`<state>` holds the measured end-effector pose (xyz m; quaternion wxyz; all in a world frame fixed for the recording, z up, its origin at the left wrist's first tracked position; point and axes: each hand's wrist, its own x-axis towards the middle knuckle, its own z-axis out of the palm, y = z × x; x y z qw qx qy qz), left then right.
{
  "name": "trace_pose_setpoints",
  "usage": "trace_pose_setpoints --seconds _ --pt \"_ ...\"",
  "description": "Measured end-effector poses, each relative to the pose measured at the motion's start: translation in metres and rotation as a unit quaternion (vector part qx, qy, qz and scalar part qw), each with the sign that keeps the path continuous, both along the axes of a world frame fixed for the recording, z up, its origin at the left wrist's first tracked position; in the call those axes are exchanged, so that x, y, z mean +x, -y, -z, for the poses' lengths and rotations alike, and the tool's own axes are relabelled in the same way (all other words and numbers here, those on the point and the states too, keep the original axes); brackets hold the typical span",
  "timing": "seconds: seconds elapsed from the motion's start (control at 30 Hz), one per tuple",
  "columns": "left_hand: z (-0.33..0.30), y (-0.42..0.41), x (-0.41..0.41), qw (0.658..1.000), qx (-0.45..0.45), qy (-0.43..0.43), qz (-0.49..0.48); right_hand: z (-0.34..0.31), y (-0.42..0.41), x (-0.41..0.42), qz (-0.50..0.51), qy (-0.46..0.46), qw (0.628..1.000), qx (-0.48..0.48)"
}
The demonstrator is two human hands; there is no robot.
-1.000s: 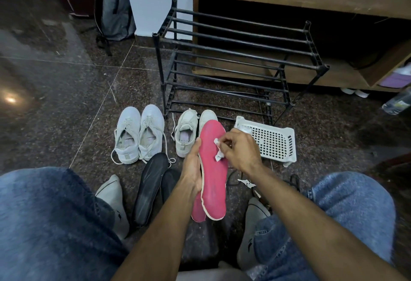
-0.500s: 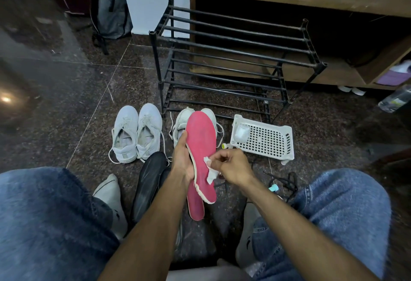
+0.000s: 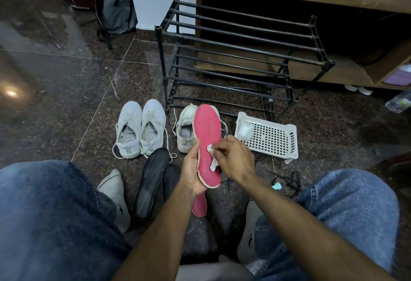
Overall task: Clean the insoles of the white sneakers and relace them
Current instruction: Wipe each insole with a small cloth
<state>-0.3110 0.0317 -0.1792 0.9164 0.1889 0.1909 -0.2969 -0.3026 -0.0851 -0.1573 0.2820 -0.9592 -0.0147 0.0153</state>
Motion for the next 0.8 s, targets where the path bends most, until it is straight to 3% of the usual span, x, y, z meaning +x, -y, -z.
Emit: trace_pose_setpoints --seconds 0.1,0.23,0.33,0.47,0.57,0.73,0.8 --pt "0.002 -0.001 0.005 1.0 -0.003 0.001 0.001 -0.008 -0.005 0.003 -0.036 0.008 0.999 -0.01" --pt "0.012 -0.008 0.013 1.0 0.013 -0.024 0.006 -0.009 -0.011 -0.017 -0.143 -0.067 0.986 0.047" --pt "0.018 -0.005 0.012 0.999 0.022 -0.043 0.021 -0.011 -0.006 -0.02 -0.185 -0.1 0.977 0.03" --pt "0.016 0.004 0.01 0.999 -0.001 -0.031 0.01 -0.016 -0.009 0.0 -0.11 -0.004 0.991 -0.07" --pt "0.012 0.003 0.008 1.0 0.001 -0.026 0.009 -0.015 -0.015 0.007 -0.066 0.011 0.995 -0.08" --pt "0.02 -0.008 0.013 0.999 0.03 -0.04 0.011 -0.012 -0.013 -0.013 -0.155 -0.135 0.978 0.037" --pt "0.022 -0.007 0.014 0.998 0.043 -0.043 0.013 -0.015 -0.007 -0.016 -0.181 -0.15 0.972 0.029"
